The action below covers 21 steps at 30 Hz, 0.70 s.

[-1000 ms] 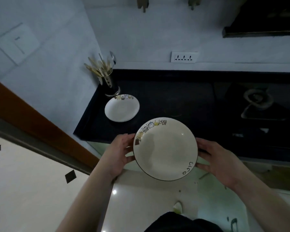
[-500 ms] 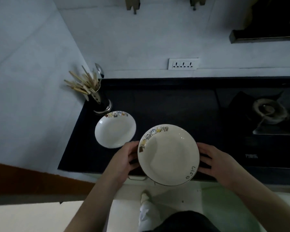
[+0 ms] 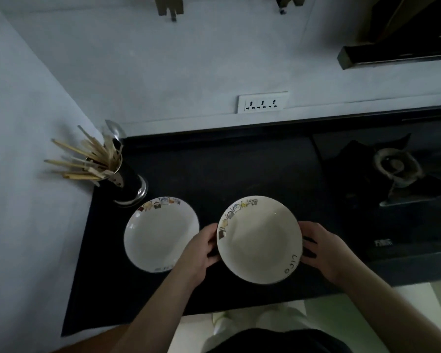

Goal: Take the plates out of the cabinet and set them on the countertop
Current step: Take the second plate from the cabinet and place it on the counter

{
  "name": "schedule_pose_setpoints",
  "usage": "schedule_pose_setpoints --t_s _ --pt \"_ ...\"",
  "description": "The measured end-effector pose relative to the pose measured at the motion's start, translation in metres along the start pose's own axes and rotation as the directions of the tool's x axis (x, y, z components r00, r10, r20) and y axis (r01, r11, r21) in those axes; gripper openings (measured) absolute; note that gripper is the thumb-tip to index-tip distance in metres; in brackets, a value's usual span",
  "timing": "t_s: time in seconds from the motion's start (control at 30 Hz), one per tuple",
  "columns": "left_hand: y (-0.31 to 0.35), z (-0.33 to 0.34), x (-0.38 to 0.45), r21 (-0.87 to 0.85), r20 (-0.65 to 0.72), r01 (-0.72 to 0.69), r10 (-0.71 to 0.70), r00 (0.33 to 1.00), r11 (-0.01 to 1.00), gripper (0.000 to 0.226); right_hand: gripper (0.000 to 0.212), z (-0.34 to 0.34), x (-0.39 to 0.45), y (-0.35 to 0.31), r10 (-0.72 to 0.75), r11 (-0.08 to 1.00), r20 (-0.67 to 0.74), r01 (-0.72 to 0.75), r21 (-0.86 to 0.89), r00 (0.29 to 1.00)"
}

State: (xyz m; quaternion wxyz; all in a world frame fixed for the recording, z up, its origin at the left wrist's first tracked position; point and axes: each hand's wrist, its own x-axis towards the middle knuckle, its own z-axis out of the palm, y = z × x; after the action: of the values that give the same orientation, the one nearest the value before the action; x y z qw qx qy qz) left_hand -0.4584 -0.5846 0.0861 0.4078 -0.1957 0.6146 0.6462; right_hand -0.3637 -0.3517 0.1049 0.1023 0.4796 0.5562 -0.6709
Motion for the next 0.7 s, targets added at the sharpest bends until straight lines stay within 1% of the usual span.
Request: schedule_pose_setpoints --t_s 0.1,0.2,0.3,0.43,0.5,0.63,0.7 --pt "0.005 0.009 0.018 -0.004 -0.014 0.036 -0.036 0.999 0.999 0.016 0.037 -0.006 0.014 -0.003 0.003 1.000 -0.006 -0.003 -0.013 1.000" --pt "0.008 0.020 0.035 -0.013 -0.075 0.074 -0.075 0.994 0.997 0.021 0.032 -0.012 0.029 -0.010 0.014 1.000 0.012 -0.014 -0.010 1.000" --pt "0.010 0.030 0.047 -0.025 -0.113 0.088 -0.090 0.989 0.996 0.017 0.040 -0.016 0.043 -0.018 0.009 1.000 0.018 -0.009 -0.016 1.000" --pt "0.013 0.041 0.061 0.006 -0.131 0.122 -0.120 0.984 0.993 0.031 0.041 -0.025 0.062 -0.027 0.042 0.999 0.042 -0.041 -0.024 0.998" --pt "0.014 0.049 0.065 0.020 -0.138 0.125 -0.122 0.983 0.992 0.031 0.036 -0.030 0.070 -0.030 0.082 0.997 0.024 -0.082 0.009 0.996" --pt "0.017 0.061 0.073 0.034 -0.162 0.143 -0.136 0.977 0.989 0.036 0.040 -0.037 0.082 -0.035 0.123 0.992 0.020 -0.123 0.002 0.992" --pt "0.016 0.064 0.077 0.043 -0.178 0.142 -0.132 0.975 0.989 0.039 0.034 -0.040 0.087 -0.036 0.136 0.991 0.022 -0.137 0.010 0.990"
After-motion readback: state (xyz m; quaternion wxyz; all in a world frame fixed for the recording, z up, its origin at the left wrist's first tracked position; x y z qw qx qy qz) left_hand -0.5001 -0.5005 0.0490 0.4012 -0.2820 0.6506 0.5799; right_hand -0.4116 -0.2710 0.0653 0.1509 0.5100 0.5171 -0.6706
